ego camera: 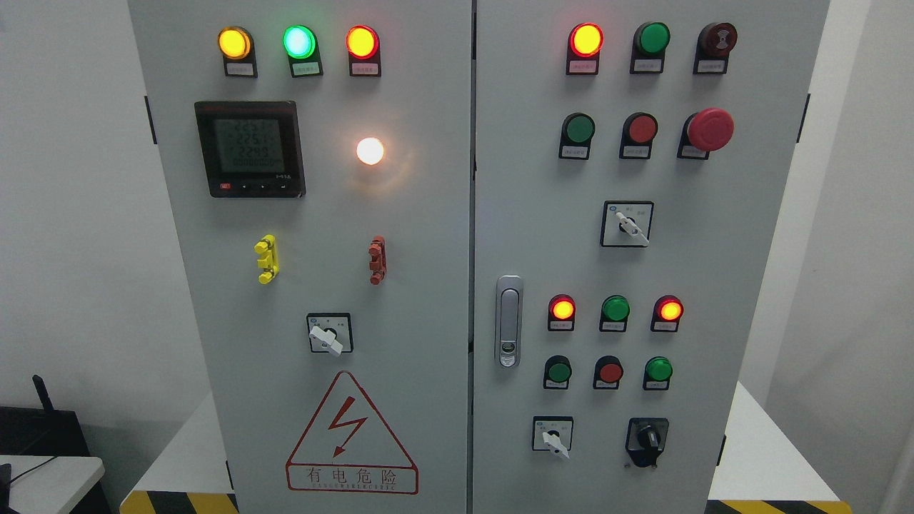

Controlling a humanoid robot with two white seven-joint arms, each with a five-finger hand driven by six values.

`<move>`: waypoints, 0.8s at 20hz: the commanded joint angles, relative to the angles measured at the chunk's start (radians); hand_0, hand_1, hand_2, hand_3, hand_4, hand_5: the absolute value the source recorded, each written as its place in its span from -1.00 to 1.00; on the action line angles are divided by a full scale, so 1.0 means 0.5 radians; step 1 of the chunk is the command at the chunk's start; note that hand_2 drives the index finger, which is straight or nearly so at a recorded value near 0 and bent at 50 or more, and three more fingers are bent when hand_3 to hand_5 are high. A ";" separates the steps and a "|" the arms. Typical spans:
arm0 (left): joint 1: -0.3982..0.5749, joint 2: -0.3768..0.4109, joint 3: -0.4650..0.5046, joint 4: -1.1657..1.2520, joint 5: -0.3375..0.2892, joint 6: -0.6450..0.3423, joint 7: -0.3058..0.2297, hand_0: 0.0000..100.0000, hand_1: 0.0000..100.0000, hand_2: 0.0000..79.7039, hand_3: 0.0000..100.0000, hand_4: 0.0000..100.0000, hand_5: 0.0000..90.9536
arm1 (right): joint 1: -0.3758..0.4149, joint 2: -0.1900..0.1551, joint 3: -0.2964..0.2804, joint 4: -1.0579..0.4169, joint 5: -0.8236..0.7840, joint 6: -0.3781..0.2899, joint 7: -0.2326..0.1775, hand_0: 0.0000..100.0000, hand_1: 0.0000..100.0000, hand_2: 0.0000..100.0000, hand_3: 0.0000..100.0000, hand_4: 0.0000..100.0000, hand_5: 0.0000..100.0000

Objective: Turn on light switch 1

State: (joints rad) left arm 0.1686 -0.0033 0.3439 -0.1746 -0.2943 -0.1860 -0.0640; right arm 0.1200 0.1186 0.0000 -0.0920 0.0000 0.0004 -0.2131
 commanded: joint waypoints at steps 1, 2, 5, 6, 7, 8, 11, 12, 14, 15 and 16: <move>-0.040 -0.064 -0.274 0.257 0.000 0.050 0.002 -0.59 -1.00 -1.00 -1.00 -1.00 -1.00 | -0.001 0.002 0.046 0.000 0.009 -0.001 0.000 -0.76 -0.22 -1.00 -1.00 -1.00 -1.00; -0.040 -0.061 -0.274 0.254 0.000 0.059 0.005 -0.60 -1.00 -1.00 -1.00 -1.00 -1.00 | -0.001 -0.001 0.046 0.000 0.009 -0.001 0.000 -0.76 -0.22 -1.00 -1.00 -1.00 -1.00; -0.040 -0.061 -0.280 0.254 0.003 0.065 0.008 -0.60 -1.00 -1.00 -1.00 -1.00 -1.00 | -0.001 0.002 0.046 0.000 0.009 -0.001 0.000 -0.76 -0.22 -1.00 -1.00 -1.00 -1.00; -0.040 -0.058 -0.280 0.254 0.003 0.065 0.011 -0.61 -1.00 -1.00 -1.00 -1.00 -1.00 | -0.001 0.002 0.046 0.000 0.009 -0.001 0.000 -0.76 -0.22 -1.00 -1.00 -1.00 -1.00; -0.040 -0.058 -0.280 0.251 0.003 0.065 0.017 -0.61 -1.00 -1.00 -1.00 -1.00 -1.00 | 0.002 0.002 0.046 0.000 0.009 -0.001 0.000 -0.76 -0.22 -1.00 -1.00 -1.00 -1.00; -0.040 -0.058 -0.280 0.248 0.003 0.065 0.021 -0.61 -1.00 -1.00 -1.00 -1.00 -1.00 | 0.002 -0.001 0.046 0.000 0.009 -0.001 0.000 -0.76 -0.22 -1.00 -1.00 -1.00 -1.00; -0.049 -0.058 -0.280 0.251 0.003 0.065 0.021 -0.61 -1.00 -1.00 -1.00 -1.00 -1.00 | 0.002 -0.001 0.046 0.000 0.009 -0.001 0.000 -0.76 -0.22 -1.00 -1.00 -1.00 -1.00; -0.052 -0.058 -0.277 0.248 0.006 0.065 0.024 -0.61 -1.00 -1.00 -1.00 -1.00 -1.00 | -0.001 -0.001 0.046 0.000 0.009 -0.001 0.000 -0.76 -0.22 -1.00 -1.00 -1.00 -1.00; -0.058 -0.058 -0.277 0.248 0.006 0.062 0.024 -0.62 -1.00 -1.00 -1.00 -1.00 -1.00 | 0.002 -0.001 0.046 0.000 0.009 -0.001 0.000 -0.76 -0.22 -1.00 -1.00 -1.00 -1.00; -0.064 -0.058 -0.274 0.248 0.009 0.062 0.027 -0.62 -1.00 -1.00 -1.00 -1.00 -1.00 | -0.001 -0.001 0.046 0.000 0.009 -0.001 0.000 -0.76 -0.22 -1.00 -1.00 -1.00 -1.00; -0.064 -0.058 -0.268 0.248 0.012 0.062 0.027 -0.62 -1.00 -1.00 -1.00 -1.00 -1.00 | -0.001 0.002 0.046 0.000 0.009 -0.001 0.000 -0.76 -0.22 -1.00 -1.00 -1.00 -1.00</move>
State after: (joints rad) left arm 0.1438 -0.0017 0.2383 -0.0793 -0.2919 -0.1541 -0.0531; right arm 0.1201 0.1187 0.0000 -0.0921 0.0000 0.0004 -0.2131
